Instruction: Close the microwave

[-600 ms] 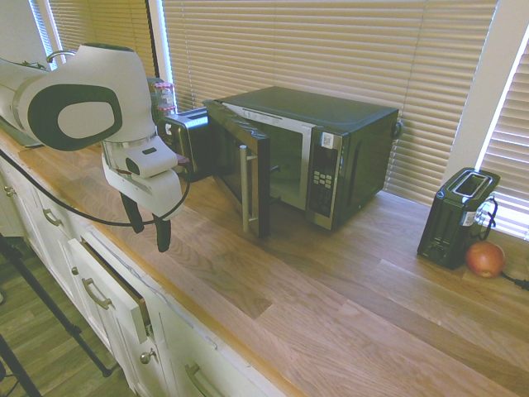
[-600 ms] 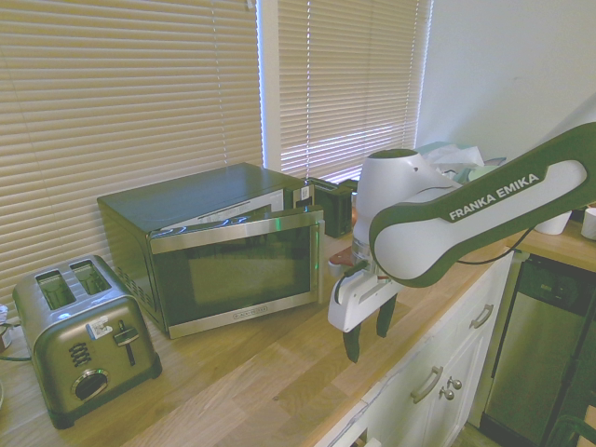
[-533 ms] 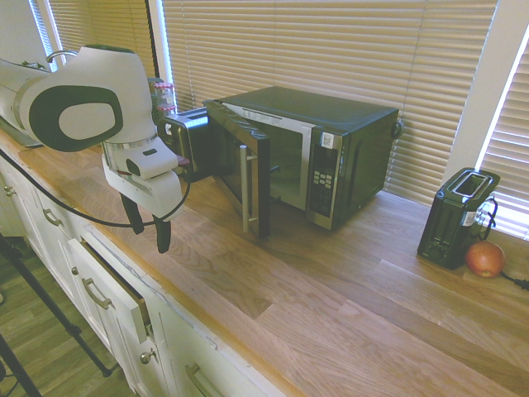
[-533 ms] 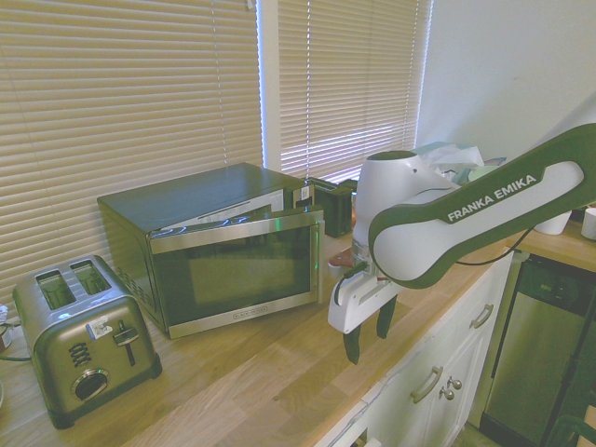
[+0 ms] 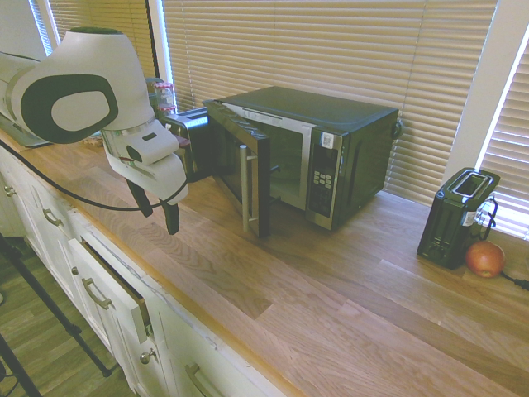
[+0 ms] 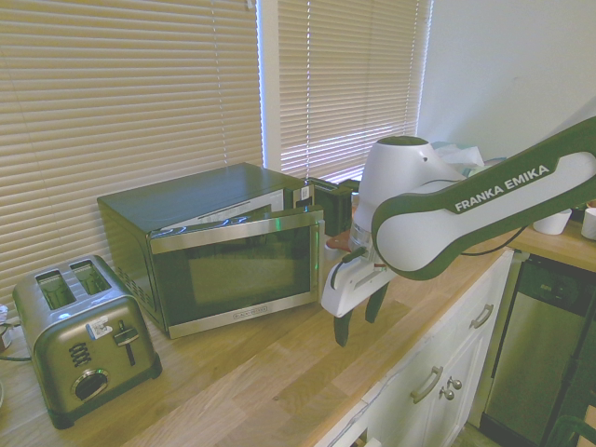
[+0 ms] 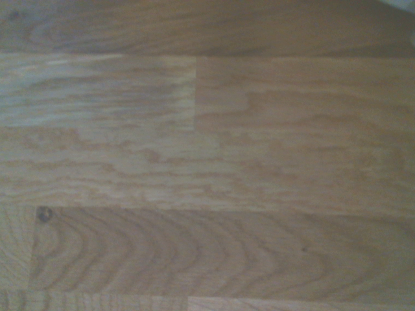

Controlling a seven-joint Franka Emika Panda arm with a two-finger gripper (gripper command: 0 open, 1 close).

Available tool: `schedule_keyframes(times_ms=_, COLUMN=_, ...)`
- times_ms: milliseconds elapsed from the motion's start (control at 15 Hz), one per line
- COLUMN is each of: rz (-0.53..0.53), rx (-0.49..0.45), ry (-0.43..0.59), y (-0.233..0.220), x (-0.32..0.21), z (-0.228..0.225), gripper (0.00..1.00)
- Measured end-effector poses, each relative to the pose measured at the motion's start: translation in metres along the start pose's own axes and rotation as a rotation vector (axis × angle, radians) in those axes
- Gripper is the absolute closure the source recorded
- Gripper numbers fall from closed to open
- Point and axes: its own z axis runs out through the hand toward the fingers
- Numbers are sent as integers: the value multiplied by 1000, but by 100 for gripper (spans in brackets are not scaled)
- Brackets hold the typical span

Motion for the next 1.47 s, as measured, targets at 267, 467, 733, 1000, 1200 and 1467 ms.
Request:
schedule_keyframes(times_ms=267, rz=-24, rx=51, ry=56, y=-41, x=24, z=-22, gripper=0)
schedule_keyframes(times_ms=467, rz=-21, rx=64, ry=85, y=-69, x=53, z=-32, gripper=0)
schedule_keyframes(times_ms=733, rz=-23, rx=69, ry=119, y=-90, x=87, z=-44, gripper=0)
schedule_keyframes(times_ms=1000, rz=-28, rx=73, ry=159, y=-102, x=113, z=-57, gripper=0)
schedule_keyframes(times_ms=1200, rz=-29, rx=64, ry=167, y=-117, x=134, z=-49, gripper=0)
schedule_keyframes(times_ms=1467, rz=-20, rx=58, ry=168, y=-145, x=170, z=-36, gripper=0)
